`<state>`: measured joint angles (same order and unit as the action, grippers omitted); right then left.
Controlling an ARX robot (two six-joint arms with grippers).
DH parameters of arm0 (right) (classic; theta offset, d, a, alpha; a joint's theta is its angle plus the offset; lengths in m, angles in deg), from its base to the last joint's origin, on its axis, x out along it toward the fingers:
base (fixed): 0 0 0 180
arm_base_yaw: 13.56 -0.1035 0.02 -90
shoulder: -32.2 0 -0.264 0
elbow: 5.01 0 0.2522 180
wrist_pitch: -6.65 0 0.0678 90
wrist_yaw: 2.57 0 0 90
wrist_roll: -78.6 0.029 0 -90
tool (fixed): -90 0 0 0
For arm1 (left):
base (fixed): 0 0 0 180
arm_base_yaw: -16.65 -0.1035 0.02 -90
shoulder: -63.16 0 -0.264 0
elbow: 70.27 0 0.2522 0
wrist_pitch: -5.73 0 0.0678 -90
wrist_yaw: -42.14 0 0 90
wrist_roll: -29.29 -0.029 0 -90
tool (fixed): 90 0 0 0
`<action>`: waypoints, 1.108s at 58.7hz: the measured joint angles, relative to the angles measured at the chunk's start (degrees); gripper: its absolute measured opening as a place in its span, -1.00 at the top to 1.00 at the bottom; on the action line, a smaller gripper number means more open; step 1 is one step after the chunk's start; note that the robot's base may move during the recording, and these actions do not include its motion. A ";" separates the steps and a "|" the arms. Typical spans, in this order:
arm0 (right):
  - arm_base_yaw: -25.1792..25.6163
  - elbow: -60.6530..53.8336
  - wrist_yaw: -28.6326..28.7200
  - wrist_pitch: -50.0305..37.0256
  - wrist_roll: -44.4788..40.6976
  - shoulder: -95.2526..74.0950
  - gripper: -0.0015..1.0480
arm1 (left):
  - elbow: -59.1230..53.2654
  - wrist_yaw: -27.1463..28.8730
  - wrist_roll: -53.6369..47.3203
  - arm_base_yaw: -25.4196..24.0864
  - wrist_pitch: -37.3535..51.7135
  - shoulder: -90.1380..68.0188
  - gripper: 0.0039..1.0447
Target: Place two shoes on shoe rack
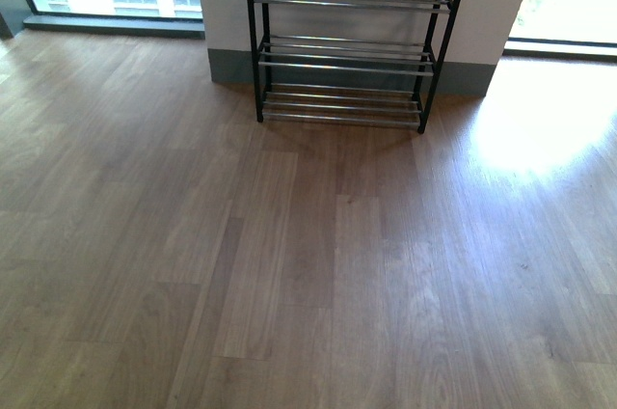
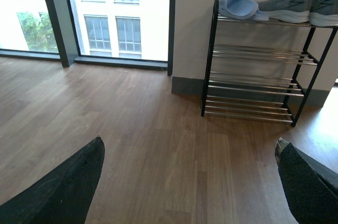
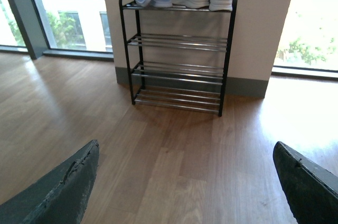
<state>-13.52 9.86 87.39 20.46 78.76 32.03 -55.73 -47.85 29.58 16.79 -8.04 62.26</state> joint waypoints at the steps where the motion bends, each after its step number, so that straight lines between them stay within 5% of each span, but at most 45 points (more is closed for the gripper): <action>1: 0.00 0.00 -0.02 0.00 0.00 0.00 -0.82 | 0.00 -0.02 -0.02 0.00 0.00 0.00 -0.83; 65: 0.00 0.00 0.00 0.00 0.00 0.00 -0.82 | 0.00 -0.02 0.00 0.00 0.00 0.00 -0.83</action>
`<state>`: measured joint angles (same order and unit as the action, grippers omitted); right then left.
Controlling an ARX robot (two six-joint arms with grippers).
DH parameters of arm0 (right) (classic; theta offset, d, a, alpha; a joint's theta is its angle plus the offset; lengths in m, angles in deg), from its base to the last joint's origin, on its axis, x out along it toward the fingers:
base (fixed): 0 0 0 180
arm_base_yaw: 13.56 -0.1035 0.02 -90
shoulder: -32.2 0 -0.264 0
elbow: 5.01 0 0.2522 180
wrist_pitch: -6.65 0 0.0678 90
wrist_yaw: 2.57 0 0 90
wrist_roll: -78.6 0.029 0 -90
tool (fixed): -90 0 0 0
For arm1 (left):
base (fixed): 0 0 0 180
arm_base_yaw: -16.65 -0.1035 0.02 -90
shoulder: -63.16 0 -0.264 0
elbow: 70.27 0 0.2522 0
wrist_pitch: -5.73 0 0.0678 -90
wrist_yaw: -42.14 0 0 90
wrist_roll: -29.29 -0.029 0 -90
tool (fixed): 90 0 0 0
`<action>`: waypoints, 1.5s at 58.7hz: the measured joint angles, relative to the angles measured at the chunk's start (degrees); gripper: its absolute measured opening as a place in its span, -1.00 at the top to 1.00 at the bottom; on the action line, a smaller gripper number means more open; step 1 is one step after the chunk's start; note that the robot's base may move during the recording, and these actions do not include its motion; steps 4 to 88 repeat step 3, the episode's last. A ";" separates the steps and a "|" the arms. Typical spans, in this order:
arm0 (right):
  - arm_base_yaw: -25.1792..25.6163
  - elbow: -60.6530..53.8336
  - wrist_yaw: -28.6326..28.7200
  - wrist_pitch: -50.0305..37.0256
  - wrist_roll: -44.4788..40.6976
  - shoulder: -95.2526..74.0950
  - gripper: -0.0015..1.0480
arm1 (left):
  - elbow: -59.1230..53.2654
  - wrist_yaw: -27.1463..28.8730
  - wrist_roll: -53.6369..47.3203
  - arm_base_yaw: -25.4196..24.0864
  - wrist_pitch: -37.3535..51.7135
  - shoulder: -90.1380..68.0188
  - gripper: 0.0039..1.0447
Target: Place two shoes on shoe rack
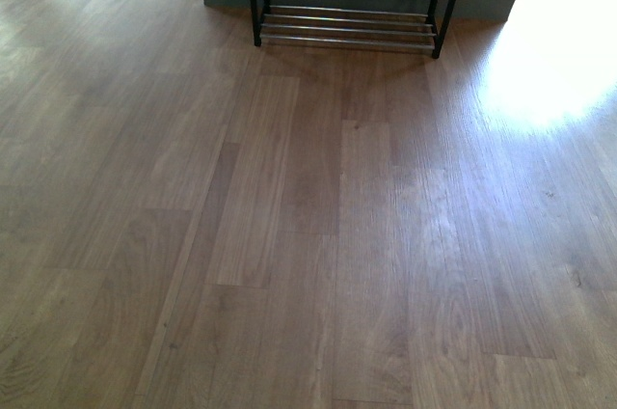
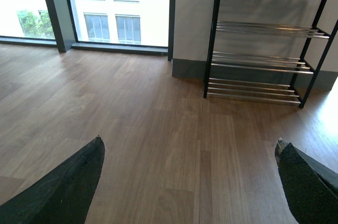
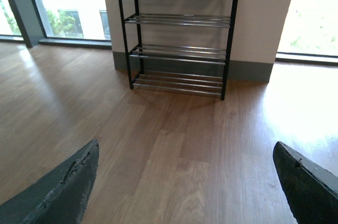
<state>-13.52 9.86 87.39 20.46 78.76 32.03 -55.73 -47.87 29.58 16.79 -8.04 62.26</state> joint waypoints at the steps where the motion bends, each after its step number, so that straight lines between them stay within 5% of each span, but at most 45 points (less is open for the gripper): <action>1: 0.00 0.00 0.00 0.00 0.00 0.00 -0.82 | 0.00 0.02 0.00 0.00 0.00 0.00 -0.83; 88: 0.00 0.00 0.00 0.00 0.00 0.00 -0.82 | 0.00 0.02 0.00 0.00 0.00 0.00 -0.83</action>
